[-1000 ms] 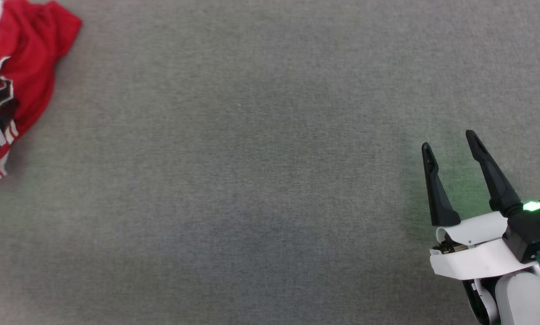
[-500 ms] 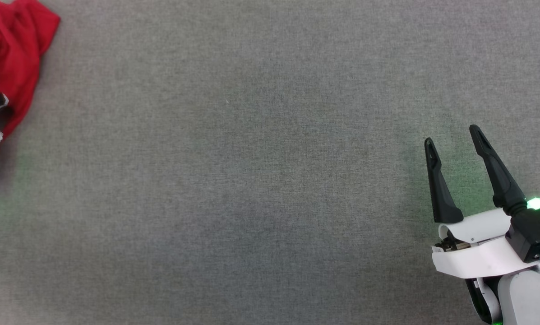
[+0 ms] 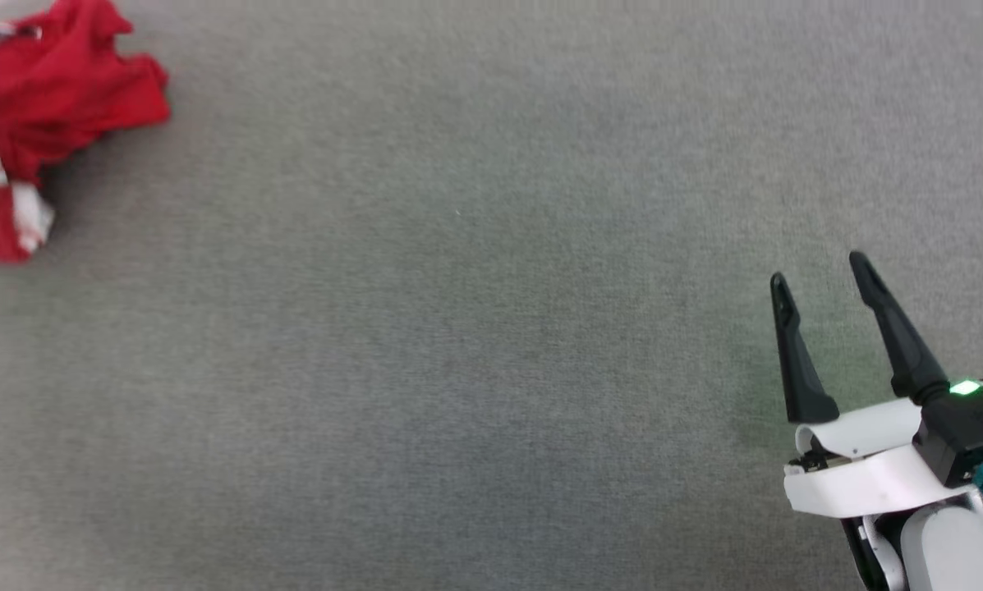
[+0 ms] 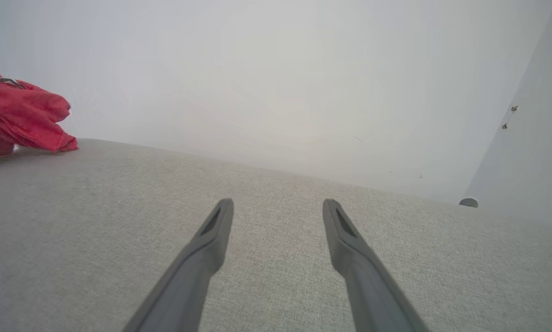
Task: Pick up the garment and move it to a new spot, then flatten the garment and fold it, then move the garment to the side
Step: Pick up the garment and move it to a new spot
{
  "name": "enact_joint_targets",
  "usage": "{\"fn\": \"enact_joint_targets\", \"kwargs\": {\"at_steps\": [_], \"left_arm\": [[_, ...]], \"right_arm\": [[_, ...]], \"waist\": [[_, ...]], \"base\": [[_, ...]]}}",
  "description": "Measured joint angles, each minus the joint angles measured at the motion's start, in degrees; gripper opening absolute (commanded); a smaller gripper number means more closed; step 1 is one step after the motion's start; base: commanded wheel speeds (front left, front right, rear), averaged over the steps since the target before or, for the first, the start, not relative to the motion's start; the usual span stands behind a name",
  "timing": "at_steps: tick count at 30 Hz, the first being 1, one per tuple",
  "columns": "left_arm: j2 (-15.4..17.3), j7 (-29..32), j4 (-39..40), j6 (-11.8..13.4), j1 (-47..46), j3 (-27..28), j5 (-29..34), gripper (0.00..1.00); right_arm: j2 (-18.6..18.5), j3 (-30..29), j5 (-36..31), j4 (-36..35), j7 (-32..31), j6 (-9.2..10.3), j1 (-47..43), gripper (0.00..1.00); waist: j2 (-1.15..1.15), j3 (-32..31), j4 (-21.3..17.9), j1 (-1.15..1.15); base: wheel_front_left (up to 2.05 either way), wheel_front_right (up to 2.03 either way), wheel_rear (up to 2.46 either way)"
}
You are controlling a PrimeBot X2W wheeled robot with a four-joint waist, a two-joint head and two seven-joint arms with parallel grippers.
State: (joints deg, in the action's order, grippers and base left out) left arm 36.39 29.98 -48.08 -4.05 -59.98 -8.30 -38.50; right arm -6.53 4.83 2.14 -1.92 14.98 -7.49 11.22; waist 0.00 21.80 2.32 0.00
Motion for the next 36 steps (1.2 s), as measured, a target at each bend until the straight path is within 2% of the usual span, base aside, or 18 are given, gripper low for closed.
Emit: {"fn": "enact_joint_targets", "kwargs": {"at_steps": [7,12,24,36], "left_arm": [[0.1,-6.0,4.0,-1.1,-3.3,-2.3,2.9,0.00],[-0.4,-7.8,7.2,-1.8,-5.7,-4.2,4.2,0.00],[-4.4,-1.7,17.6,-2.6,-4.2,-9.1,2.2,0.00],[-8.9,6.6,32.7,-1.8,3.7,-13.6,-1.5,0.00]], "right_arm": [[0.5,0.3,0.5,1.3,0.0,0.00,-1.5,1.00],[1.0,0.1,0.8,1.8,0.0,0.00,-2.4,1.00],[2.0,-3.6,0.8,2.9,0.1,0.00,-4.8,1.00],[2.4,-12.5,-0.3,3.6,0.1,0.00,-6.7,1.00]], "waist": [[0.00,-4.8,1.9,0.00],[0.00,-8.3,3.1,0.00],[0.00,-15.3,4.1,0.00],[0.00,-16.2,-1.5,0.00]], "base": [[0.00,0.00,0.00],[0.00,0.00,0.00],[0.00,0.00,0.00],[0.00,0.00,0.00]]}}
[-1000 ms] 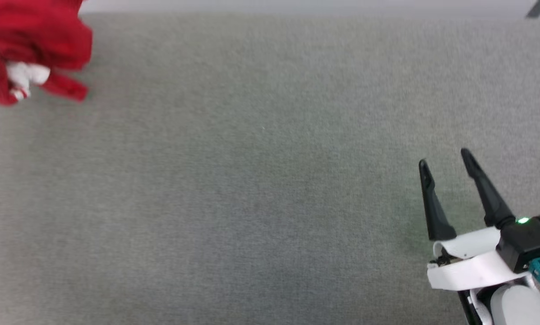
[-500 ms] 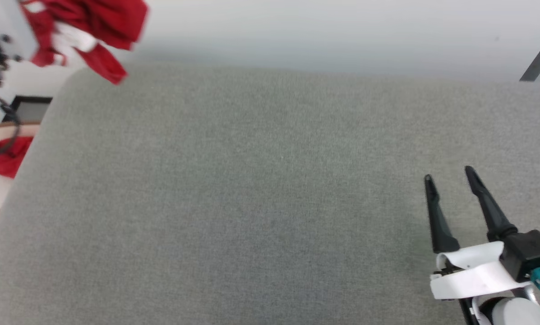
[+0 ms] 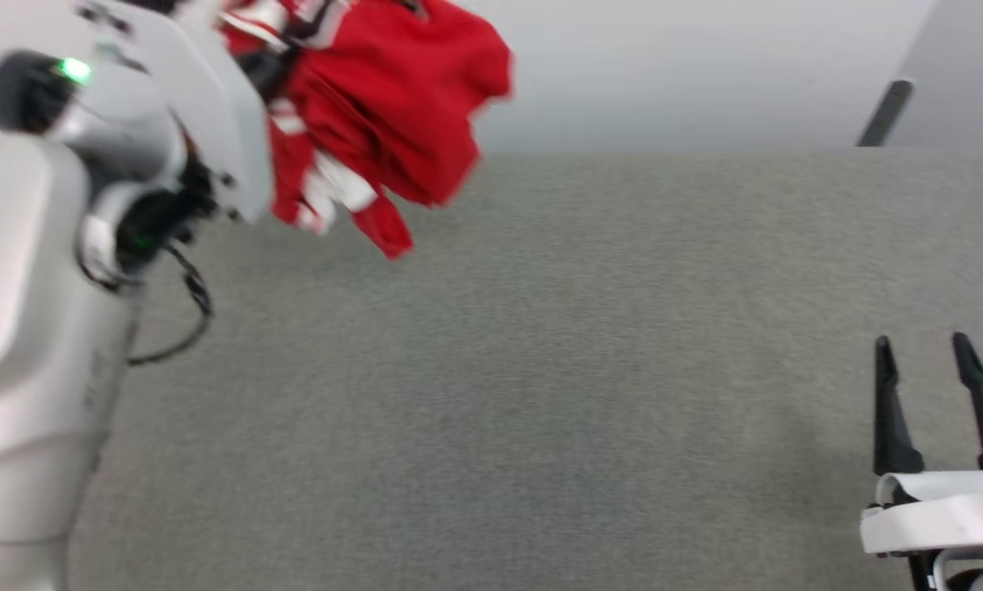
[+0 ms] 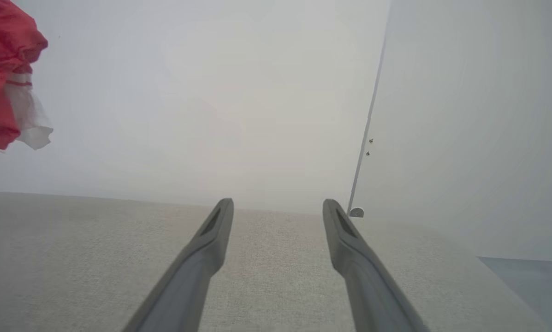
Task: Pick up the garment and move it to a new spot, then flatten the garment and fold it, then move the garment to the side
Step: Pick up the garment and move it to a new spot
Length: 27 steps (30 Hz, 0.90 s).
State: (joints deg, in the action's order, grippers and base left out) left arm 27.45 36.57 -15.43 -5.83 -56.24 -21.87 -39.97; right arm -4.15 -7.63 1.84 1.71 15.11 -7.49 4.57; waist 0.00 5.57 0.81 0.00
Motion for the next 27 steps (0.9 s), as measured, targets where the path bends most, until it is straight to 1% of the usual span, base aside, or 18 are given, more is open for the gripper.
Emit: {"fn": "enact_joint_targets", "kwargs": {"at_steps": [6,9,14,16,21,27], "left_arm": [[-1.0,3.3,6.4,1.4,4.1,-2.1,-1.1,0.00],[-1.9,4.6,9.3,2.5,6.4,-3.3,-1.8,0.00],[-3.2,7.1,12.2,4.0,10.6,-5.8,-2.4,0.00],[-3.4,7.8,12.7,4.4,12.2,-6.8,-2.7,0.00],[-3.5,8.9,12.6,4.5,15.8,-9.2,-2.8,0.00],[-3.6,9.1,10.1,4.4,18.4,-11.3,-2.4,0.00]], "right_arm": [[0.5,-3.1,-0.3,0.0,0.0,0.00,-0.5,1.00],[0.7,-4.1,-0.3,-0.1,0.0,0.00,-0.8,1.00],[0.9,-5.0,-0.3,-0.1,0.0,0.00,-1.6,1.00],[1.0,-5.1,-0.3,0.0,0.0,0.00,-1.7,1.00],[1.1,-4.8,0.1,0.7,0.0,0.00,-1.6,1.00],[1.1,-3.7,1.2,1.9,0.0,0.00,-1.1,1.00]], "waist": [[0.00,0.4,-3.9,0.00],[0.00,0.7,-5.7,0.00],[0.00,1.5,-8.3,0.00],[0.00,1.9,-9.1,0.00],[0.00,3.2,-10.4,0.00],[0.00,4.5,-11.3,0.00]], "base": [[0.00,0.00,0.00],[0.00,0.00,0.00],[0.00,0.00,0.00],[0.00,0.00,0.00],[0.00,0.00,0.00],[0.00,0.00,0.00]]}}
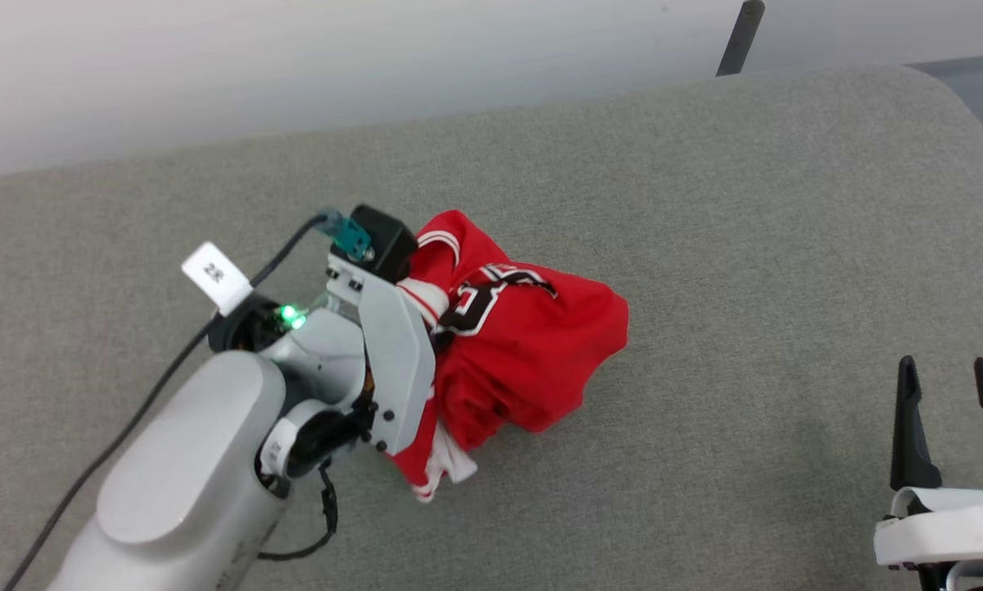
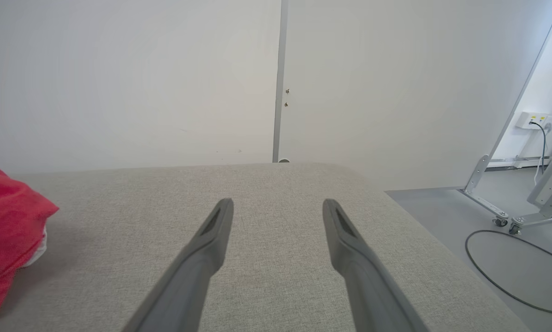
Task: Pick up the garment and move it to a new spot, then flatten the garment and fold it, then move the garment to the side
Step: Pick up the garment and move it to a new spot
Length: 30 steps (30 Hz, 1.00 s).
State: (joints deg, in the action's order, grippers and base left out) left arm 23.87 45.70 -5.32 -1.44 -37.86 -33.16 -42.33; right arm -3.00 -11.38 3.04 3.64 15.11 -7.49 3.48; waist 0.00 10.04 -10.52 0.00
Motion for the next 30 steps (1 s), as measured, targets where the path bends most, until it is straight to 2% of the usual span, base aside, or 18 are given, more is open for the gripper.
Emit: {"fn": "enact_joint_targets", "kwargs": {"at_steps": [4,5,7,8,9,20,30], "left_arm": [[-0.4,-0.3,-2.3,-0.3,0.9,-0.8,-0.1,0.00],[-0.5,-0.3,-2.9,-0.5,1.0,-1.0,-0.2,0.10],[-0.9,-0.4,-3.8,-0.6,1.0,-1.1,-0.5,0.44],[-1.3,-0.6,-4.1,-0.7,1.0,-1.2,-0.6,0.75],[-1.5,-0.8,-4.3,-1.2,0.9,-1.5,-0.5,1.00],[-2.1,-3.5,-4.3,-2.0,-0.3,-1.0,-0.8,1.00],[-0.9,-13.9,-2.8,-3.4,3.1,1.7,-0.8,1.00]], "right_arm": [[0.0,0.8,0.4,0.5,0.0,0.00,0.8,1.00],[0.0,0.9,0.5,0.6,0.0,0.00,0.8,1.00],[0.0,1.0,0.6,0.9,0.0,0.00,1.0,1.00],[0.0,1.0,0.6,0.9,0.0,0.00,1.2,1.00],[0.0,1.0,0.6,0.9,0.0,0.00,1.3,1.00],[0.0,1.4,0.1,1.4,0.0,0.00,1.1,1.00],[0.0,2.0,-0.6,1.7,0.0,0.00,-0.6,1.00]], "waist": [[0.00,0.6,-0.1,0.00],[0.00,0.6,0.0,0.00],[0.00,0.7,0.3,0.00],[0.00,0.6,0.5,0.00],[0.00,0.6,0.7,0.00],[0.00,-1.9,4.6,0.00],[0.00,-6.2,9.0,0.00]], "base": [[0.00,0.00,0.00],[0.00,0.00,0.00],[0.00,0.00,0.00],[0.00,0.00,0.00],[0.00,0.00,0.00],[0.00,0.00,0.00],[0.00,0.00,0.00]]}}
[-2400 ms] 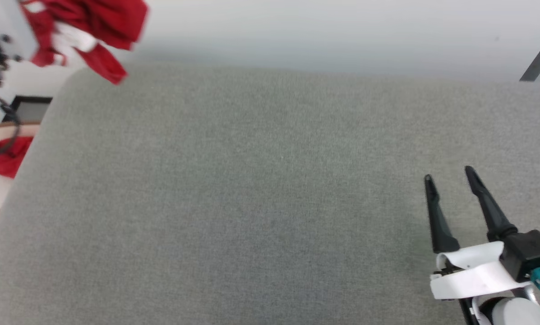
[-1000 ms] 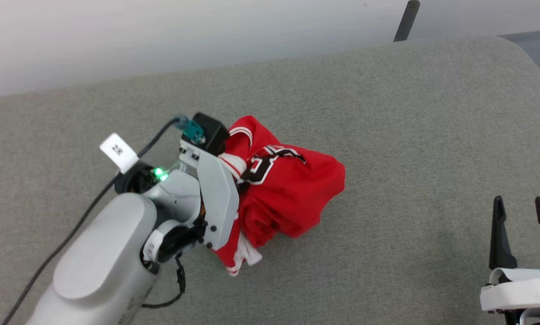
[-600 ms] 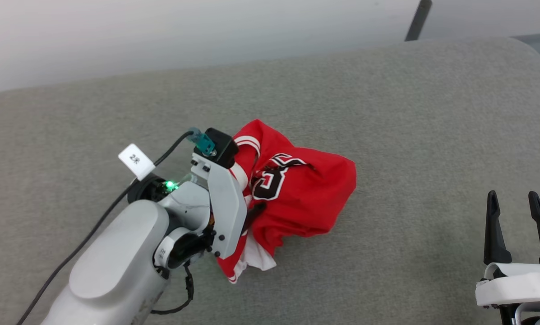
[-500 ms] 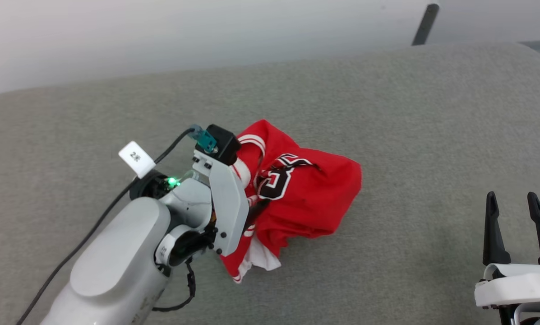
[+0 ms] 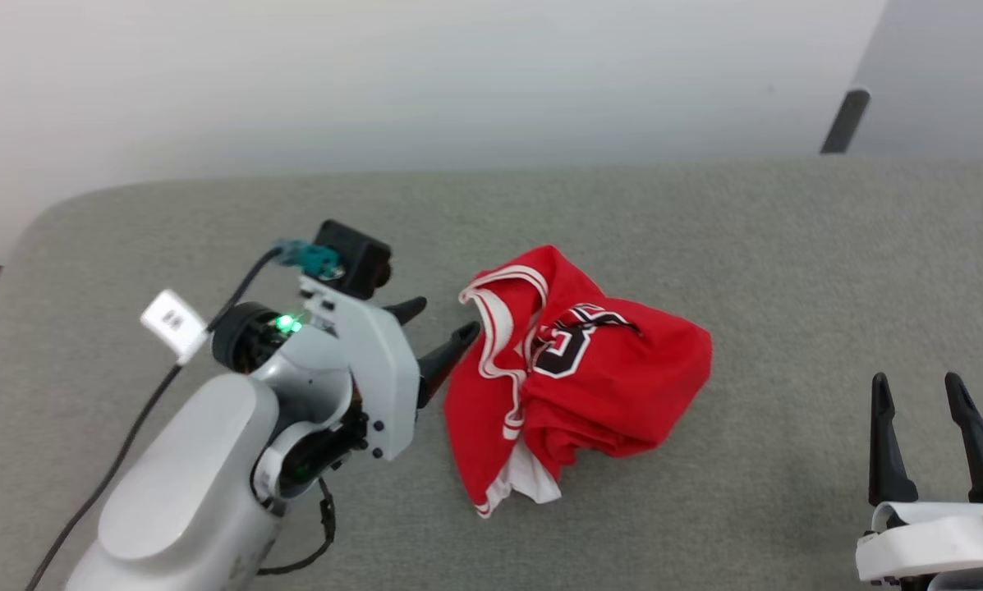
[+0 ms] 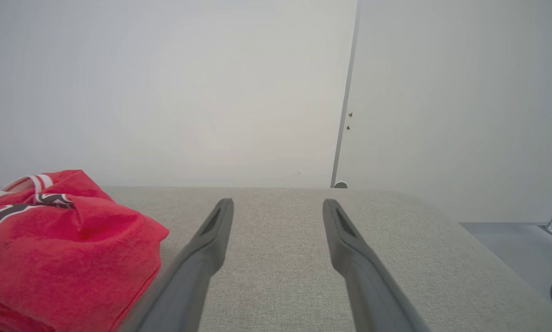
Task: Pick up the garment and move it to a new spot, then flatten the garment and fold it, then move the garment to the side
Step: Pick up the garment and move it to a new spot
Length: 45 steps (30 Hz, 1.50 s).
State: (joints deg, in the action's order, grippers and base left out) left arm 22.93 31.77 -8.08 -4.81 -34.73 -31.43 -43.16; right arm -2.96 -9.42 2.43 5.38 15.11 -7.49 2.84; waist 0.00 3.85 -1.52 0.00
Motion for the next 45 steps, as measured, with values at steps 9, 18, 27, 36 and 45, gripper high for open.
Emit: {"fn": "enact_joint_targets", "kwargs": {"at_steps": [9,18,27,36,45], "left_arm": [[1.1,-15.8,-0.2,-0.8,6.1,3.9,1.0,1.00],[2.5,-30.9,-3.3,-1.3,12.3,8.3,1.9,1.00],[3.9,-43.9,-6.3,-0.2,21.5,13.8,1.7,1.00],[4.5,-46.5,-7.3,0.1,27.4,18.8,1.9,1.00],[2.9,-46.8,-6.2,0.0,29.8,22.5,3.7,1.00]], "right_arm": [[-0.1,0.3,0.0,0.5,0.0,0.00,-2.0,1.00],[-0.6,0.9,0.0,1.2,0.0,0.00,-3.2,1.00],[-0.9,1.1,0.0,1.4,0.0,0.00,-4.5,1.00],[-1.0,0.4,0.0,1.5,0.0,0.00,-5.8,1.00],[-0.9,0.1,0.0,1.2,0.0,0.00,-6.0,1.00]], "waist": [[0.00,-3.9,4.4,0.00],[0.00,-6.7,7.3,0.00],[0.00,-8.4,8.7,0.00],[0.00,-8.7,9.4,0.00],[0.00,-8.4,10.0,0.00]], "base": [[0.00,0.00,0.00],[0.00,0.00,0.00],[0.00,0.00,0.00],[0.00,0.00,0.00],[0.00,0.00,0.00]]}}
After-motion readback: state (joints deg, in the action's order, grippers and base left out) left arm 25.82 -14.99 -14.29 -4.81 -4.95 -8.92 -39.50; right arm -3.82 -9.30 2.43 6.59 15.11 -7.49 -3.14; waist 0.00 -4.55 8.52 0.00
